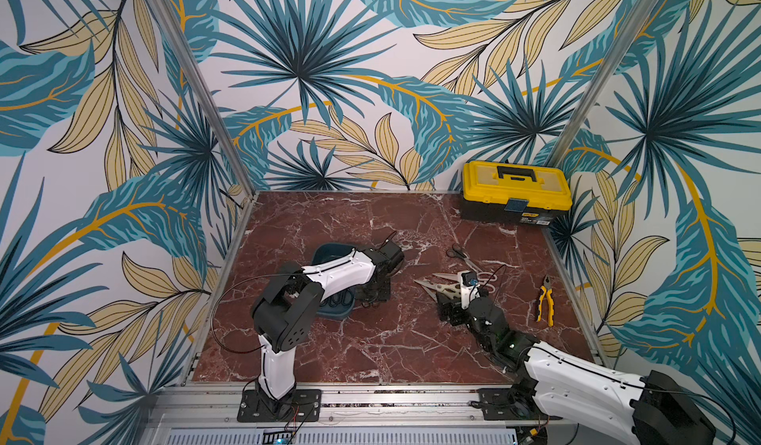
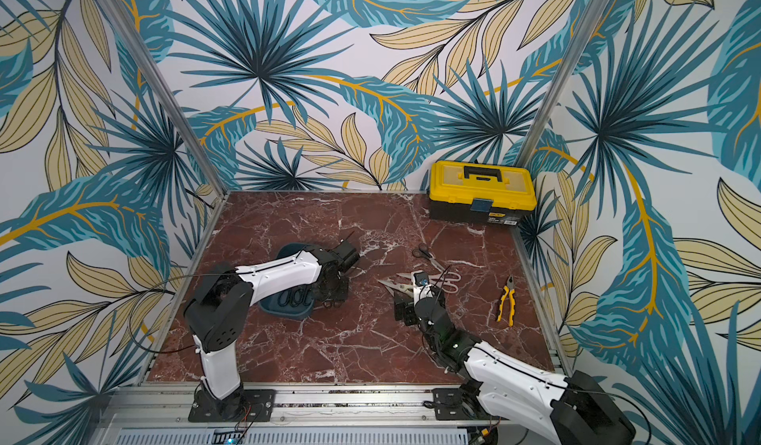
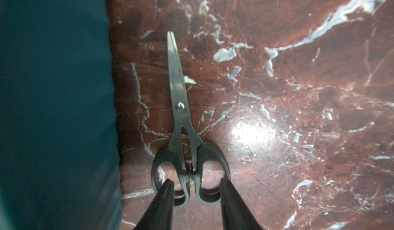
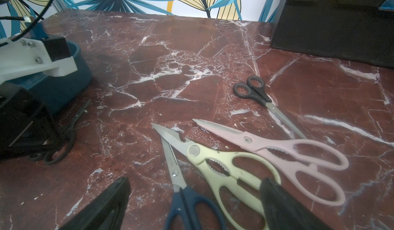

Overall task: Put the scissors into the storage box
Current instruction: Pick up the scissors from the center of the board.

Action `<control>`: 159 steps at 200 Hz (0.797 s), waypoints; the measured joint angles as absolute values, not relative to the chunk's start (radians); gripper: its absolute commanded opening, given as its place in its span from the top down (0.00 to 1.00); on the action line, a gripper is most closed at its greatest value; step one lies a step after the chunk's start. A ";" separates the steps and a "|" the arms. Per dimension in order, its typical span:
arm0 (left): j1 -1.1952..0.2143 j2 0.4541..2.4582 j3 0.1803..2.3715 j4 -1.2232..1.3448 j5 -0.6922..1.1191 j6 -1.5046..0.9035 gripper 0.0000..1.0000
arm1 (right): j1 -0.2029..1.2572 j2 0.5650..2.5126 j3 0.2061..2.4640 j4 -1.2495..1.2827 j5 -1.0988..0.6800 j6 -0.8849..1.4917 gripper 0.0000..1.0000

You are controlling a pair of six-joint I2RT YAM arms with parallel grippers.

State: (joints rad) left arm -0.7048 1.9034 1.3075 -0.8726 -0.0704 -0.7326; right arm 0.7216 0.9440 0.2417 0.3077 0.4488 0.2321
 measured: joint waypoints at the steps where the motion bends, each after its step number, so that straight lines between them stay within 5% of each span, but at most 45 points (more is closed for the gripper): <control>1: -0.705 1.903 1.308 -0.872 -0.070 -0.733 0.61 | 0.722 0.944 0.242 0.308 0.449 0.232 0.01; 62: -0.698 1.948 1.322 -0.854 -0.067 -0.717 0.65 | 0.722 0.944 0.245 0.305 0.451 0.236 0.00; 95: -0.698 1.967 1.348 -0.858 -0.064 -0.694 0.80 | 0.722 0.944 0.247 0.304 0.458 0.239 0.00; 159: -0.698 1.992 1.388 -0.891 -0.065 -0.658 0.92 | 0.722 0.945 0.248 0.294 0.467 0.244 0.00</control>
